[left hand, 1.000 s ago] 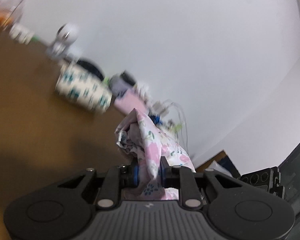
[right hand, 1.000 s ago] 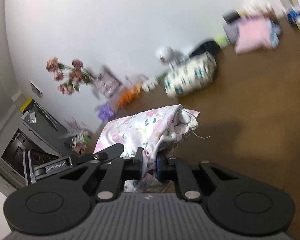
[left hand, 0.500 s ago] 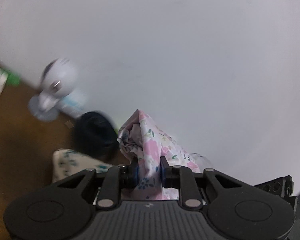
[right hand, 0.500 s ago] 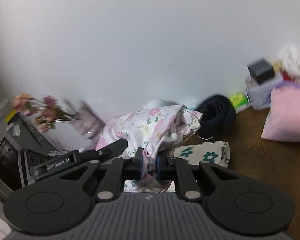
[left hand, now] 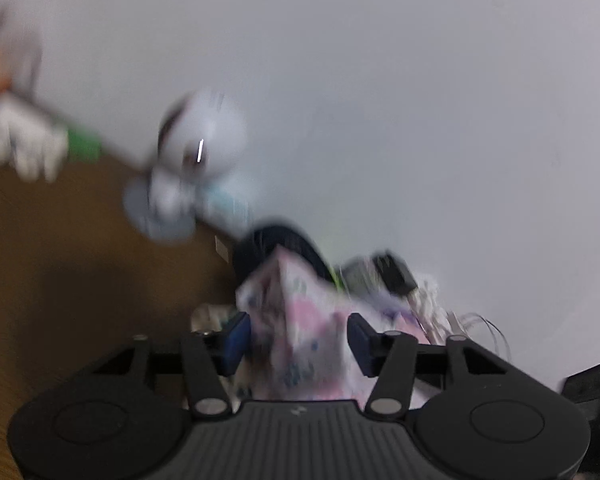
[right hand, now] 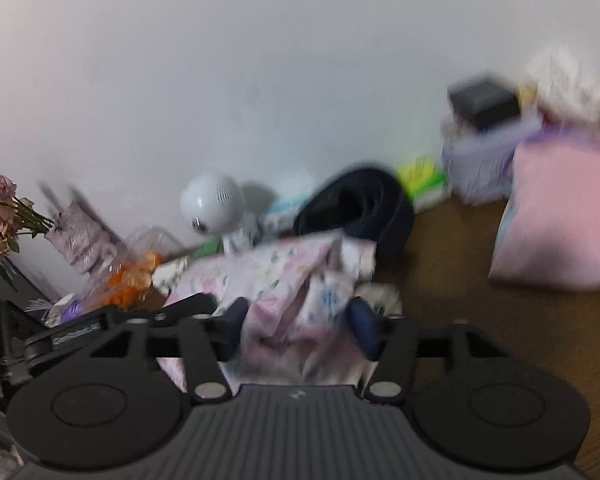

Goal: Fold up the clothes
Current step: 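Carry the bundle with both grippers onto the green-flowered folded stack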

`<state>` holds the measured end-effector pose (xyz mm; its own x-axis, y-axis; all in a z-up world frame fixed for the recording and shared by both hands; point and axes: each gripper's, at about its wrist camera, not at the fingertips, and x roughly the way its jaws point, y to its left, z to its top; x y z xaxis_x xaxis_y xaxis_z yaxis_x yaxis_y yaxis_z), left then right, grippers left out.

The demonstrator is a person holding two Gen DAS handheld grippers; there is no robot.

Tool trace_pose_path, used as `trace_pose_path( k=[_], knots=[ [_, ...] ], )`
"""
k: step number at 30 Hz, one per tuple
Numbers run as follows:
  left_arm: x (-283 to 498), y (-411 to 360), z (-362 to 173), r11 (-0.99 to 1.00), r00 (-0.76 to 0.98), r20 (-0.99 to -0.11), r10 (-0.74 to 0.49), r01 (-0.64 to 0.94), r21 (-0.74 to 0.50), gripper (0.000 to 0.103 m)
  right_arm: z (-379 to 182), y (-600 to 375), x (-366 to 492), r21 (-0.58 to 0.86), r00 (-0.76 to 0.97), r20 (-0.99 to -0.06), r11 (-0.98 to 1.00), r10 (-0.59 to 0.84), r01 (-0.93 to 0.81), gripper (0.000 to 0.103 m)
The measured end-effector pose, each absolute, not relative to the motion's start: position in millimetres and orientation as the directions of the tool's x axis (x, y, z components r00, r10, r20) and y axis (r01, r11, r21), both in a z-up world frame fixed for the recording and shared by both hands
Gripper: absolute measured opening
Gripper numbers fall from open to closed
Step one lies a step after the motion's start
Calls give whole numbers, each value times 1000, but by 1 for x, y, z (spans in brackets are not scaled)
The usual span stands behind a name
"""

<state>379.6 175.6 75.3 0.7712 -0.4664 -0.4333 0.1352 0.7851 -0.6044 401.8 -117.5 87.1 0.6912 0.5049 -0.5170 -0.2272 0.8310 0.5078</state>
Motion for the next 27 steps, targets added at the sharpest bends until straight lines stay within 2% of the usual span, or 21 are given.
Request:
trace_pose_path(
  k=[2,5,6,8,9,10,12,14,16,23,27],
  knots=[
    [374,176,90,800,804,-392,-447,164,-577,53,106,-123,394,458,744,-481,856,464,-238,65],
    [370,166,107,822,842,-339,-420,195,-535,52,124,-124,381,390,829,-373,881,417,-267,63],
    [371,160,110,835,851,-330,-409,203,-512,51,123,-121,380,386,831,-345,873,436,-298,59],
    [378,148,107,846,842,-346,-415,216,-488,31,119,-113,379,373,827,-301,857,474,-355,32],
    [384,143,98,844,822,-374,-431,220,-489,18,112,-107,383,360,816,-315,856,485,-371,26],
    [390,138,89,844,801,-402,-443,221,-489,15,104,-102,386,342,810,-332,862,484,-374,21],
    [399,135,73,851,779,-452,-434,190,-490,14,87,-94,394,305,800,-368,875,473,-377,20],
    [406,135,61,853,760,-489,-428,161,-496,7,71,-88,402,267,777,-433,889,457,-373,17],
    [409,140,55,840,743,-504,-441,143,-524,6,58,-85,406,228,772,-474,906,424,-358,16],
    [416,140,63,834,714,-518,-471,170,-525,6,55,-87,401,180,787,-478,921,389,-345,18],
    [414,144,67,820,718,-499,-485,175,-545,15,67,-97,397,199,798,-449,915,403,-350,19]
  ],
)
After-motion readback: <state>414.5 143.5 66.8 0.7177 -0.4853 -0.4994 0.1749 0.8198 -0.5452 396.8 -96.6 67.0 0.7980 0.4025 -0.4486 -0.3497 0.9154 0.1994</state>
